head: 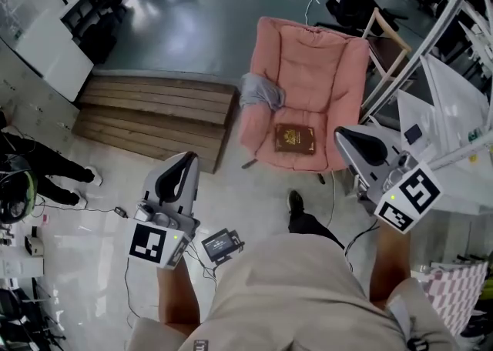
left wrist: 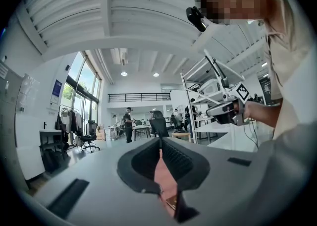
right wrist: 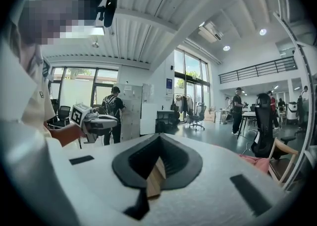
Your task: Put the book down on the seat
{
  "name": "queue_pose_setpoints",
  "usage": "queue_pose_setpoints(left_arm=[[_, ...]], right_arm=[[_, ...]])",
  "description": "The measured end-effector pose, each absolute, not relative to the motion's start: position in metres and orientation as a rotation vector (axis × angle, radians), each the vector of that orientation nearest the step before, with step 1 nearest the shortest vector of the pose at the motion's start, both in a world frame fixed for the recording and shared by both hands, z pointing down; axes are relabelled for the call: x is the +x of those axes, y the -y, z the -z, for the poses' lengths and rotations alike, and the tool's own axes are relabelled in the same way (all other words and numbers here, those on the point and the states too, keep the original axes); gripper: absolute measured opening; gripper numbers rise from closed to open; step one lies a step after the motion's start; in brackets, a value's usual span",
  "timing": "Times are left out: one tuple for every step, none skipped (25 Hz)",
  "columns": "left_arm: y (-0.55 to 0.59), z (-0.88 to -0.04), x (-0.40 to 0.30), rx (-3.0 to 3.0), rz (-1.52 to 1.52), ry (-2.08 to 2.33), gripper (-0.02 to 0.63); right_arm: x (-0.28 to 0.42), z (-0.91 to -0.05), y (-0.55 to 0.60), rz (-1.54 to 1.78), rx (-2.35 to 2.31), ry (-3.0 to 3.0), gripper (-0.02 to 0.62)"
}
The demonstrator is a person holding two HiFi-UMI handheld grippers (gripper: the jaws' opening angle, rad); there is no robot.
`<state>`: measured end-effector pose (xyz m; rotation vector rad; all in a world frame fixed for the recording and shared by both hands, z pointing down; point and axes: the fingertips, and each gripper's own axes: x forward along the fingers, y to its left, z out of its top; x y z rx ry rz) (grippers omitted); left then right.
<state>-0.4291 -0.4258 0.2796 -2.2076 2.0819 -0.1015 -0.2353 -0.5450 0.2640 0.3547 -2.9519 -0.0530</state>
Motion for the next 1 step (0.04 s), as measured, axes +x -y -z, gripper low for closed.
queue_pose_setpoints(left_arm=[[0.4246, -0.2798, -0.4312, -2.203, 0.095, -2.079, 0.02]], right_arm=[[-0.2365, -0.2652, 0.5429, 0.055, 0.357, 2.95, -0.012]])
